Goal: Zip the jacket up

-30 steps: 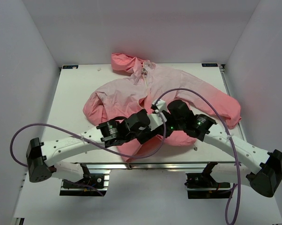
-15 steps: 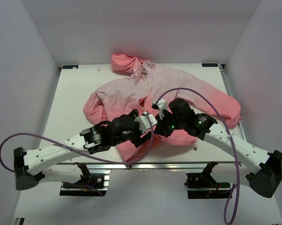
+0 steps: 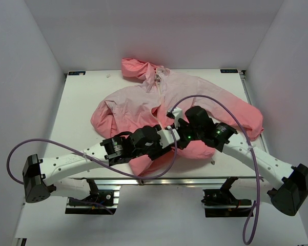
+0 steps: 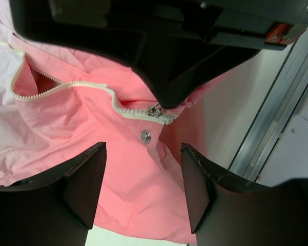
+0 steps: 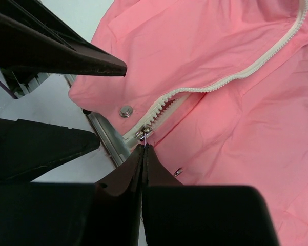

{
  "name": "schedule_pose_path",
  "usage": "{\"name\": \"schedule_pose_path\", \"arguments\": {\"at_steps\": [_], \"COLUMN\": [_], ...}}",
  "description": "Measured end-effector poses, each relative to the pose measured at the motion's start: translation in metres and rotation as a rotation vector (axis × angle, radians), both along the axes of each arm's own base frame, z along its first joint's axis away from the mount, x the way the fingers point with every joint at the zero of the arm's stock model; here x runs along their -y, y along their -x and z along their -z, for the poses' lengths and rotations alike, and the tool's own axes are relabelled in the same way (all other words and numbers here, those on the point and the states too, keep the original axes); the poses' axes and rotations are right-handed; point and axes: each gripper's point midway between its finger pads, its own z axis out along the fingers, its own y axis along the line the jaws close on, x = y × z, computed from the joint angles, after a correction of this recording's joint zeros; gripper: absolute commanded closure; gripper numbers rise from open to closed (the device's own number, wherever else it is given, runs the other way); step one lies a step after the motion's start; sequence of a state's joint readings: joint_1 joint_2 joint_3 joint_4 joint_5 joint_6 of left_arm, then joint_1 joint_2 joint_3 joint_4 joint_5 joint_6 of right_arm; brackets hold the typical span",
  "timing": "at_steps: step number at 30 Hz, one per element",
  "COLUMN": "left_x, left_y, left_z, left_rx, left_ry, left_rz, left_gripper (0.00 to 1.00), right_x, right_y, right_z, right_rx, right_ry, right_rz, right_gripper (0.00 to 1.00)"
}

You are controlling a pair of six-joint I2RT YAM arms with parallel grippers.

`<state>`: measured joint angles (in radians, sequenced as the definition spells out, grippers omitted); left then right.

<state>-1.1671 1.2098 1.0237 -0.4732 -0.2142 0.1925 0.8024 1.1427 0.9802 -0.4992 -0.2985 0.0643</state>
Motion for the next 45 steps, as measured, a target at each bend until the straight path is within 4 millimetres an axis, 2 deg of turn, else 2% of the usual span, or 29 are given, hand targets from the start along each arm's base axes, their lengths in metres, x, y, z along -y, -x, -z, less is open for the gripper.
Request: {"name": "schedule_pose_path", "arguments": {"at_steps": [5,11,13,21,22,33,40,43,45], "left_x": [0.004,0.006,0.007,0.008,0.008,0.010,0.002,0.003,0.004], "left_y": [-0.001,-0.002,-0.002,-0.002,-0.002,0.002,0.004,0.006,0.010], "left_z": [0.008,0.025,0.027,0.025,0.025,0.025,0.028,0.022,0.014], "left_rx": [-0.004,-0.020,-0.020,-0.017,-0.017,-0.069,-0.100,-0.105,-0.113], "left_ry": [-0.023,-0.076,-0.082,-0.081,-0.081,-0.110,-0.125,-0.096,-0.065], "left_rz": [0.015,0.021,0.022,0.030,0.032,0.060,0.031,0.030,0.042], "left_gripper": [0.42,0.48,0.54,0.93,1.00,1.00,1.00,1.00,1.00], "right_x": [-0.001,0.000,-0.001,-0.001,-0.001,-0.002,-0.012,-0.016,-0.017], "right_y": [0.001,0.000,0.001,0.002,0.002,-0.008,-0.014,-0.025,-0.040], "right_z": [0.000,0.000,-0.001,-0.001,-0.001,0.003,0.015,0.020,0.024], "right_rx": [-0.014,-0.019,-0.019,-0.027,-0.028,-0.021,-0.033,-0.012,0.026], "right_ry": [-0.005,-0.010,-0.012,-0.020,-0.019,-0.028,-0.009,-0.004,0.013], "right_rz": [-0.004,-0.002,-0.004,-0.010,-0.010,0.063,0.069,0.103,0.153], "right_gripper": [1.00,1.00,1.00,1.00,1.00,1.00,1.00,1.00,1.00]}}
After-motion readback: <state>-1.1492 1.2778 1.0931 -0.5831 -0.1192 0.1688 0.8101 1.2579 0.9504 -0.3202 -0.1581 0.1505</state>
